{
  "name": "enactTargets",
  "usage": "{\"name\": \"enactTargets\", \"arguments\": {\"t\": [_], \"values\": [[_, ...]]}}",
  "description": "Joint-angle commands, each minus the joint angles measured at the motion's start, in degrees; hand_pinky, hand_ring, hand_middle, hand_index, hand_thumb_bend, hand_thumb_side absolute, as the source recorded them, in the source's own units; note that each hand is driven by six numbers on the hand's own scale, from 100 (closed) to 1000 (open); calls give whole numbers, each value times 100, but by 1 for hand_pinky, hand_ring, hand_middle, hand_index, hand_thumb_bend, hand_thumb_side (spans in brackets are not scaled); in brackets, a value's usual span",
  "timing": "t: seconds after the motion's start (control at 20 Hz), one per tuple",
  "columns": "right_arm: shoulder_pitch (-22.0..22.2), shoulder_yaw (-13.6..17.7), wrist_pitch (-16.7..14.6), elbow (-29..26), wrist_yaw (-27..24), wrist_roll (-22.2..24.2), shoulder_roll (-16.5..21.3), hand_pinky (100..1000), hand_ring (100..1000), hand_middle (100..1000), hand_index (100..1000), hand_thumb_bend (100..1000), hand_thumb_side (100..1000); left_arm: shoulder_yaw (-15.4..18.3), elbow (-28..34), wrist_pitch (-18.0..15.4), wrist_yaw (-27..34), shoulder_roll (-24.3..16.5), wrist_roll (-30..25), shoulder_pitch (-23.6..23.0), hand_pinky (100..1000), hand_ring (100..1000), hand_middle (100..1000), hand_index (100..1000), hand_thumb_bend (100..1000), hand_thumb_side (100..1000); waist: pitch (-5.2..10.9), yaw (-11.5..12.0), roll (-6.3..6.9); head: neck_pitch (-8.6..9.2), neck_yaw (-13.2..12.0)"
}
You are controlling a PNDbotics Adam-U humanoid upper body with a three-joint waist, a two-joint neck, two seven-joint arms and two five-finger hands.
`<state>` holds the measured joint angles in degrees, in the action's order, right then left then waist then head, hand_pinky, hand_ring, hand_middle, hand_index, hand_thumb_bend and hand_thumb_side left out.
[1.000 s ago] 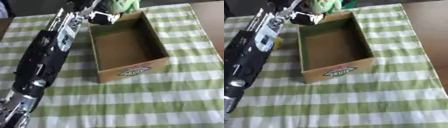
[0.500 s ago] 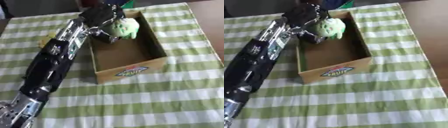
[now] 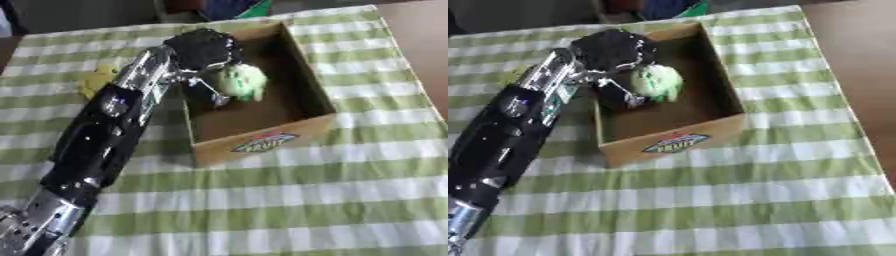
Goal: Pick up objects on the table and place them in the box.
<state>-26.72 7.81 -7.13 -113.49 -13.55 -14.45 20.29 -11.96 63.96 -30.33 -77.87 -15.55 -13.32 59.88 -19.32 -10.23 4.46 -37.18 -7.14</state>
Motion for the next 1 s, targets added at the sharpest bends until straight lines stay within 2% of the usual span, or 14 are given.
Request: {"name": "enactTargets", "arguments": {"t": [0.05, 0.2, 0.3, 0.4, 0.7, 1.0], "values": [[-46, 56, 22, -111, -8, -1, 55, 765, 654, 530, 820, 100, 892, 110, 249, 104, -14, -28, 6, 88, 615, 853, 825, 903, 522, 847, 104, -18, -49, -1, -24], [-43, 57, 28, -111, -10, 2, 43, 765, 654, 529, 819, 100, 891, 161, 367, 331, -48, -41, 196, 103, 625, 865, 841, 929, 723, 930, 105, -28, -58, -6, -51], [-41, 58, 31, -111, -10, 2, 35, 765, 654, 529, 819, 100, 888, 171, 415, 485, -75, -46, 337, 106, 631, 872, 851, 949, 840, 935, 109, -34, -62, -4, -60], [-40, 61, 34, -111, -11, -4, 26, 765, 654, 529, 819, 100, 887, 178, 447, 624, -81, -40, 458, 101, 631, 872, 853, 955, 864, 946, 115, -40, -65, 0, -70], [-36, 75, 41, -111, -8, -58, 24, 764, 654, 528, 816, 100, 884, 231, 699, 813, 146, -61, 611, 55, 630, 868, 847, 942, 842, 984, 138, 6, -91, -1, -63], [-35, 82, 44, -111, 3, -88, 36, 765, 654, 528, 815, 100, 884, 353, 1200, 1051, 700, -136, 590, -24, 618, 850, 825, 921, 732, 958, 141, 42, -123, 41, -21]]}}
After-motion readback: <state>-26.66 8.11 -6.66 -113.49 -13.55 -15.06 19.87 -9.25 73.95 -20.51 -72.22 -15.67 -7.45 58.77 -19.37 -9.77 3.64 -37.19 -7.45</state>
